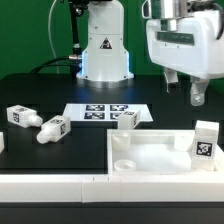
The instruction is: Assemble square table
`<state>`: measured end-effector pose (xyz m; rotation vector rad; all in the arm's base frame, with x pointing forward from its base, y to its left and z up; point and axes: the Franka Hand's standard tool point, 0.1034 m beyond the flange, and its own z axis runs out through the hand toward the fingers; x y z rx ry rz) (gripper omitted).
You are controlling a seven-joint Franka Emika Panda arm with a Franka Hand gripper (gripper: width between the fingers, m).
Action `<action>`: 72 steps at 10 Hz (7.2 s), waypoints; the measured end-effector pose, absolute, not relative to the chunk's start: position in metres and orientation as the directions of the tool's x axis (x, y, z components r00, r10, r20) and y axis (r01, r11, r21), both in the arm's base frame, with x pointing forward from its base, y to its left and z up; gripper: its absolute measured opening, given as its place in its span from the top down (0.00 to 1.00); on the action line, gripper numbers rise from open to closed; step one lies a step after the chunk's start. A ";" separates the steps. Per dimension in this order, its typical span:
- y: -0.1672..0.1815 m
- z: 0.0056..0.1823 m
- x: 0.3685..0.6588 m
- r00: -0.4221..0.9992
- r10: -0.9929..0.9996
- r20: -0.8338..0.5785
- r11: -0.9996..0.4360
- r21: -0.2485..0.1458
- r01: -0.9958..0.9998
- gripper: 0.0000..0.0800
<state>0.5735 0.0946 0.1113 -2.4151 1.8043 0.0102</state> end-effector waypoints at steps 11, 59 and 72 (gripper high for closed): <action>0.042 0.071 0.507 0.859 -0.511 -0.024 -0.858 -0.041 -0.511 0.19; 0.002 0.125 0.572 0.950 -0.308 0.044 -0.935 -0.198 -0.294 0.64; -0.003 0.107 0.616 0.879 -0.123 0.460 -0.991 -0.012 -0.132 0.64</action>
Offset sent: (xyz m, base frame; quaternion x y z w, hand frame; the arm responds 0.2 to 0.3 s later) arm -0.0493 -0.0082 -0.0438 0.0028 -0.0044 -0.1463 0.9892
